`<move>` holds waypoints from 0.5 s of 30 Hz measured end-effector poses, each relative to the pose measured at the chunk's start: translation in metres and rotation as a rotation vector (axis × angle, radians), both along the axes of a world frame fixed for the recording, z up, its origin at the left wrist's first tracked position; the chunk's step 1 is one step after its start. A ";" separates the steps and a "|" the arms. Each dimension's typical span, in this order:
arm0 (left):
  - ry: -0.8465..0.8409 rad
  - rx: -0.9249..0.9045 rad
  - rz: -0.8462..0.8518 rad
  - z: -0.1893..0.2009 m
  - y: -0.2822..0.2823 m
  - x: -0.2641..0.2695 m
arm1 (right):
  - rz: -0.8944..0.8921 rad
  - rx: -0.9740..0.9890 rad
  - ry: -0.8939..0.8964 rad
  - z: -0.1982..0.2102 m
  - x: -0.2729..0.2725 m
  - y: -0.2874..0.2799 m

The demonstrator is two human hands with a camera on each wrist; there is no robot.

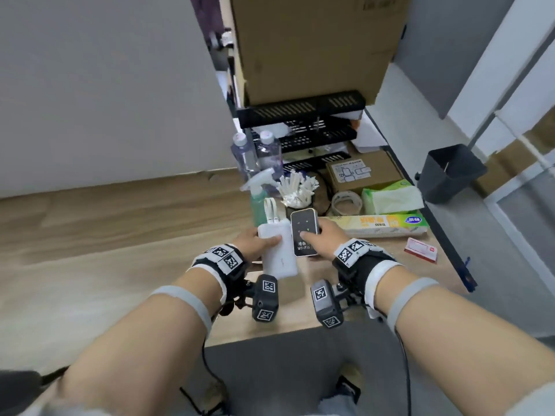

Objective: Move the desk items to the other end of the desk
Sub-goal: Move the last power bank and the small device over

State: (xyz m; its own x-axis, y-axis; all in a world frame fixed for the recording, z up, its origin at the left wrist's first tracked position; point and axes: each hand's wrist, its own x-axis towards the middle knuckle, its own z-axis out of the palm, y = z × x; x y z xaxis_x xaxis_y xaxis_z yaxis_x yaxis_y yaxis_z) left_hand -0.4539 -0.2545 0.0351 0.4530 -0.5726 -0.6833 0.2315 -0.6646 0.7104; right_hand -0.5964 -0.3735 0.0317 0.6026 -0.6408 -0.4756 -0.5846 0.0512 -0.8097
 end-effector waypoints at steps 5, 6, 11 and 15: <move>-0.044 -0.158 0.136 0.048 0.116 0.099 | 0.057 0.017 -0.095 0.035 0.117 0.094; -0.052 -0.177 0.154 0.057 0.145 0.123 | 0.086 0.019 -0.112 0.042 0.144 0.117; -0.129 -0.210 0.248 0.092 0.298 0.239 | 0.220 0.030 -0.159 0.064 0.272 0.237; -0.254 -0.184 0.426 0.125 0.435 0.321 | 0.387 0.052 -0.193 0.085 0.371 0.355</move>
